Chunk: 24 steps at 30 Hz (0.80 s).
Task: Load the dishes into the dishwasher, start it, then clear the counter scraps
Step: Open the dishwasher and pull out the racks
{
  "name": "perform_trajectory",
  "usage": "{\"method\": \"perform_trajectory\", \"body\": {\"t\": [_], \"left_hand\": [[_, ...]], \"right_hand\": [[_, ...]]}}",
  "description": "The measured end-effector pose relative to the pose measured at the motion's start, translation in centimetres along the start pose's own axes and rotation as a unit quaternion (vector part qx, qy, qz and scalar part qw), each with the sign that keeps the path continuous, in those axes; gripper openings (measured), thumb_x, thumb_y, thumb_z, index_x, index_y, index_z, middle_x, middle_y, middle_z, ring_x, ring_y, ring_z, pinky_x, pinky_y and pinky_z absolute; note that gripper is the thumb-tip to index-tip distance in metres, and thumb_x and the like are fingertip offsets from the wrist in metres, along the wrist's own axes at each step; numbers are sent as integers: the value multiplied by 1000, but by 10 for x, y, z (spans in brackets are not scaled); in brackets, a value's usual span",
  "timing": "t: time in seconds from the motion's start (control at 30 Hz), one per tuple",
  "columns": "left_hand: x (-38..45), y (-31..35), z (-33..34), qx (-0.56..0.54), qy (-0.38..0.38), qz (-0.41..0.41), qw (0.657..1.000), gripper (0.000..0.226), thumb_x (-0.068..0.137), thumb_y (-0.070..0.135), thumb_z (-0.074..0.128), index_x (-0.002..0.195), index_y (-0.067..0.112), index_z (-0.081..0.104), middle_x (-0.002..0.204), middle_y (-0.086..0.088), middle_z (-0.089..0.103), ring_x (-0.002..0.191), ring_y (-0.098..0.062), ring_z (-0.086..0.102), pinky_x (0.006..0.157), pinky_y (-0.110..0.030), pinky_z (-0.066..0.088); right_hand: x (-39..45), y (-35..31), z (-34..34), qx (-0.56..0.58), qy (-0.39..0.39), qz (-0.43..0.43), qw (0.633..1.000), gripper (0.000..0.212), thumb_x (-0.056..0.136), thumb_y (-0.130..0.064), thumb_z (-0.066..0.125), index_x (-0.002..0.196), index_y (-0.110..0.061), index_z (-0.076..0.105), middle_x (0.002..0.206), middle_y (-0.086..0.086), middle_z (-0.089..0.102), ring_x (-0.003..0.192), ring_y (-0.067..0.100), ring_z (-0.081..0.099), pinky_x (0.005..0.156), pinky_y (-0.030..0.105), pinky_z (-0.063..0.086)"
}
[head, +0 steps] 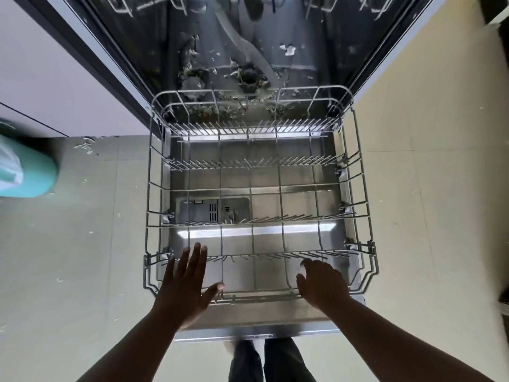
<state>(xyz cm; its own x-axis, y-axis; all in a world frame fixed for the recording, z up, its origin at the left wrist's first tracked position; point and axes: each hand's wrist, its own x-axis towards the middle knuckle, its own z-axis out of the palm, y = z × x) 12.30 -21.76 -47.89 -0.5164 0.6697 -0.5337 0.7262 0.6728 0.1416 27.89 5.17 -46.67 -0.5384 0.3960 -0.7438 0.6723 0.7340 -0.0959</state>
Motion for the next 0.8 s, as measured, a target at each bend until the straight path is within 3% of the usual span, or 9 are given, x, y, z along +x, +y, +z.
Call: {"method": "perform_trajectory", "body": {"t": [0.1, 0.17, 0.27, 0.37, 0.47, 0.57, 0.63, 0.7, 0.8], "left_hand": [[35, -2, -56, -4, 37, -17, 999, 91, 88, 75, 0, 152, 10, 1, 159, -13, 1, 147, -33, 3, 119, -45, 4], [62, -2, -105, -13, 80, -35, 996, 96, 79, 77, -13, 149, 12, -14, 156, -11, -18, 146, -31, -12, 118, -45, -5], [100, -6, -190, -26, 149, -45, 987, 96, 79, 78, -4, 146, 12, -24, 155, -10, -26, 144, -28, -21, 116, -42, -11], [131, -14, -275, -5, 229, -38, 973, 92, 88, 71, 15, 152, 10, -9, 159, -13, -15, 146, -31, -14, 118, -47, -4], [156, -26, -342, 40, 297, -27, 954, 90, 88, 70, 11, 153, 8, -2, 160, -17, -5, 146, -36, -4, 117, -54, 1], [178, -39, -382, 76, 306, -61, 947, 85, 90, 66, 16, 153, 11, -1, 160, -15, 0, 147, -35, -1, 116, -54, 3], [187, -43, -395, 68, 310, -74, 945, 78, 94, 63, 24, 152, 12, 13, 159, -13, 17, 146, -34, 10, 117, -55, 6], [188, -41, -398, 41, 343, -62, 936, 67, 95, 60, 29, 144, 15, 38, 146, -14, 43, 138, -34, 32, 114, -53, 20], [179, -27, -400, 8, 385, -106, 917, 61, 96, 60, 25, 112, 19, 68, 106, -14, 70, 104, -33, 62, 92, -41, 45]], "right_hand": [[4, -16, -43, 23, 54, -21, 998, 31, 94, -36, 41, 117, -22, 56, 114, 0, 61, 110, 21, 57, 89, 31, 43], [11, -31, -85, 35, 97, -31, 994, 32, 94, -36, 42, 119, -21, 55, 115, 1, 62, 109, 22, 57, 87, 31, 43], [27, -58, -168, 1, 236, -91, 968, 38, 92, -37, 47, 123, -17, 55, 116, 6, 63, 107, 24, 58, 87, 33, 46], [44, -85, -264, 10, 407, -152, 901, 41, 86, -33, 53, 119, -9, 58, 116, 16, 61, 108, 35, 57, 83, 41, 50], [61, -107, -354, -17, 537, -197, 820, 49, 84, -39, 48, 122, -8, 56, 121, 22, 58, 115, 39, 52, 86, 46, 48], [69, -118, -414, -72, 533, -176, 825, 54, 91, -45, 39, 131, -10, 51, 135, 21, 51, 126, 40, 46, 99, 48, 41], [74, -114, -430, -140, 463, -167, 859, 49, 97, -45, 31, 131, -15, 52, 135, 16, 53, 124, 36, 50, 102, 47, 40], [76, -109, -428, -169, 405, -155, 885, 49, 102, -44, 23, 122, -17, 58, 115, 14, 64, 107, 32, 60, 93, 42, 44], [67, -114, -427, -97, 379, -108, 914, 78, 100, -54, 4, 78, -10, 64, 67, 11, 61, 74, 26, 63, 83, 37, 47]]}}
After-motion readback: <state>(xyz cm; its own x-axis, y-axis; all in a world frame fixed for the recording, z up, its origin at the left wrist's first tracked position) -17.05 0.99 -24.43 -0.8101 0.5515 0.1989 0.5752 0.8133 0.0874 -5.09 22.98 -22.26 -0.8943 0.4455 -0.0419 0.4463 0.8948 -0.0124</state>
